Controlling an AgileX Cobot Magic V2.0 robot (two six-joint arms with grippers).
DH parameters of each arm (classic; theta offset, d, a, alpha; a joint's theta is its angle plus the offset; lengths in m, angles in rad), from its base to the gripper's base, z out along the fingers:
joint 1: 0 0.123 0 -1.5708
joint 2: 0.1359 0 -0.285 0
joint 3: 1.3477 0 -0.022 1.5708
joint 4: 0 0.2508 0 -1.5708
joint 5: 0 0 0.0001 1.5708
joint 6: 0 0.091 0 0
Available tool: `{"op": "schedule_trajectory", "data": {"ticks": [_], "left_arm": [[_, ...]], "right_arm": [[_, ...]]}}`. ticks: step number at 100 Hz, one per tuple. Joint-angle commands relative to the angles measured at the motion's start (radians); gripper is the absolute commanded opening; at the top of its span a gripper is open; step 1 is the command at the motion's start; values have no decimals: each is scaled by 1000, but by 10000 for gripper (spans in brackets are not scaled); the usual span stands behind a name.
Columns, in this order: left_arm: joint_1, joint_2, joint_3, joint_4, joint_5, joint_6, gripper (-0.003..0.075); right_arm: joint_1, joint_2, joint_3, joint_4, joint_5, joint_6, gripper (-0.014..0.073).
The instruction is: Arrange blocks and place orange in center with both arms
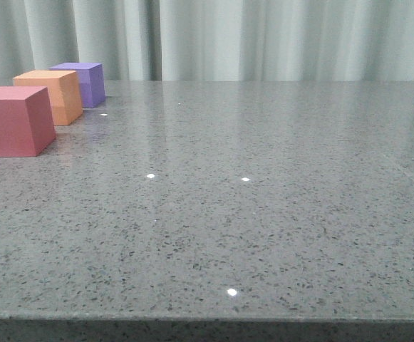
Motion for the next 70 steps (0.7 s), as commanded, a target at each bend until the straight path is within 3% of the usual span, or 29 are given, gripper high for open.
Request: {"op": "schedule_trajectory", "data": {"ticks": [1, 27, 53, 70], "left_arm": [[-7, 6, -26, -18, -78, -5, -20], [-7, 6, -15, -16, -110, -5, -20], [-7, -46, 191, 39, -406, -5, -20], [-4, -112, 310, 111, -461, -9, -20]], "right_arm": [[-5, 11, -30, -13, -83, -3, -69], [-5, 11, -30, -13, -83, -3, -69], [-5, 11, -30, -13, -83, -3, -69], [-5, 11, -30, -13, -83, -3, -69]]}}
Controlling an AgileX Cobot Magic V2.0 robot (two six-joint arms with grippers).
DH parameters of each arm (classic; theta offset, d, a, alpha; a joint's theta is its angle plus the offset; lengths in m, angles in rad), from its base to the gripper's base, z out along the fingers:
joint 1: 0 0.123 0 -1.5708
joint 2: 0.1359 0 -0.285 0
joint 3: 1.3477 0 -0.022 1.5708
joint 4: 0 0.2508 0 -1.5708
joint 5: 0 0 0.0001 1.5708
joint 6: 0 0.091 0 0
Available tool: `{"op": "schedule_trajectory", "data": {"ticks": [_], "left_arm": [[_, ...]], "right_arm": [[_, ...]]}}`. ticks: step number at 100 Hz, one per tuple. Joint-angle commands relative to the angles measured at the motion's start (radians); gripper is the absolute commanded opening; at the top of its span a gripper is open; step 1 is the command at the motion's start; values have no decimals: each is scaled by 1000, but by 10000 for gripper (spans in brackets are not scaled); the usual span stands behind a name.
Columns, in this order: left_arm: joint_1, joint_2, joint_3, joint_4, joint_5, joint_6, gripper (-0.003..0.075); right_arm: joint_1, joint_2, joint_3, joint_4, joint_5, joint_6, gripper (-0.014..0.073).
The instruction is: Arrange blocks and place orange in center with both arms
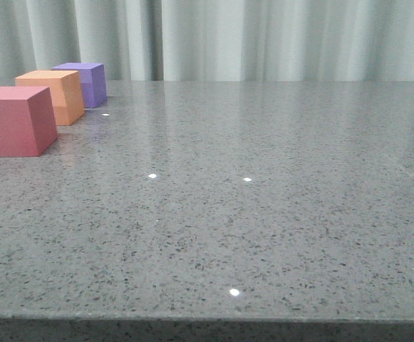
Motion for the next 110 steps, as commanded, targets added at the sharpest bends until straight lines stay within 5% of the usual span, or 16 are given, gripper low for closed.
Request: {"op": "schedule_trajectory", "data": {"ticks": [1, 32, 110], "left_arm": [[-5, -22, 16, 39, -112, -8, -20], [84, -162, 183, 180, -139, -194, -20], [97, -290, 287, 230, -157, -225, -20]], "right_arm": [[-5, 11, -30, -13, -83, -3, -69], [-5, 11, -30, -13, -83, -3, -69], [-5, 11, -30, -13, -82, -3, -69]]}}
